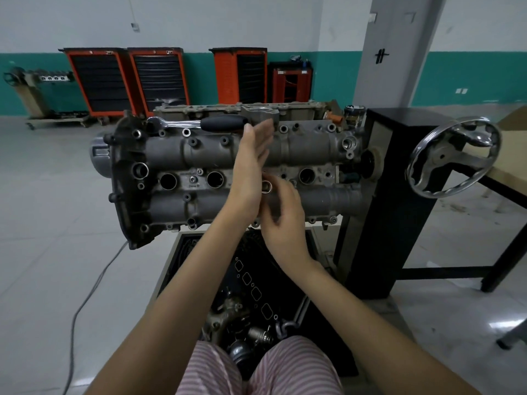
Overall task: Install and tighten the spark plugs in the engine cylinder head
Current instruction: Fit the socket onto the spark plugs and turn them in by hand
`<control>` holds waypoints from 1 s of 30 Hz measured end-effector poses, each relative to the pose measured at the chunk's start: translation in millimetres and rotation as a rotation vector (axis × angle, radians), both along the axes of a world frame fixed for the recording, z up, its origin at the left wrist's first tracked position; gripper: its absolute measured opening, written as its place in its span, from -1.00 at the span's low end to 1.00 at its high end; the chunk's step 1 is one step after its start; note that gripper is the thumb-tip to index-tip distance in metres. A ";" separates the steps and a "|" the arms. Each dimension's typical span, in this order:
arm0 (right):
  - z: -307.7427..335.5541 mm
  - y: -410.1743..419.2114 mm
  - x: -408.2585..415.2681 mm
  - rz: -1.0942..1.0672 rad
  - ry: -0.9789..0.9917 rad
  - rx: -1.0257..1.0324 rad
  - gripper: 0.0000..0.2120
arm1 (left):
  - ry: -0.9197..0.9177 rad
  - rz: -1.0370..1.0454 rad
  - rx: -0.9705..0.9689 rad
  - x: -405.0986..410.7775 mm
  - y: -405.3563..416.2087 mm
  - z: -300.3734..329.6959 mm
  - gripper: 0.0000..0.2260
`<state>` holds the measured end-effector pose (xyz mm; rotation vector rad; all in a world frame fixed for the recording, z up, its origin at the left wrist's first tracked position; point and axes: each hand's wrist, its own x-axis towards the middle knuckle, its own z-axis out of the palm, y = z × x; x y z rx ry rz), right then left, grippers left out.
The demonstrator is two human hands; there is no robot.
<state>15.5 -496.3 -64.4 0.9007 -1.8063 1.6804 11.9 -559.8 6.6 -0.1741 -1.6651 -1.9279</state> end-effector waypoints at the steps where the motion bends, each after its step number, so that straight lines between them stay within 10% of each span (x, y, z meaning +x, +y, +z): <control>1: 1.8 1.4 -5.8 -0.063 0.039 0.036 -0.70 | 0.021 0.021 0.020 0.6 -1.4 -2.8 -0.62; 4: 10.4 -0.2 -11.4 -0.134 0.077 0.055 -0.80 | 0.153 0.147 0.042 14.7 -3.8 -17.8 -0.65; 10: 12.1 3.9 -19.3 -0.089 0.073 0.042 -0.87 | 0.299 0.492 -0.767 29.6 -7.3 -58.2 -0.63; 15: 12.0 5.0 -22.4 -0.009 -0.092 -0.019 -0.79 | 0.097 0.740 -0.930 22.3 -22.4 -31.9 -0.66; 30: 47.9 1.5 -88.7 -0.450 0.576 1.024 -0.74 | 0.114 0.791 -1.131 29.0 -19.8 -28.1 -0.65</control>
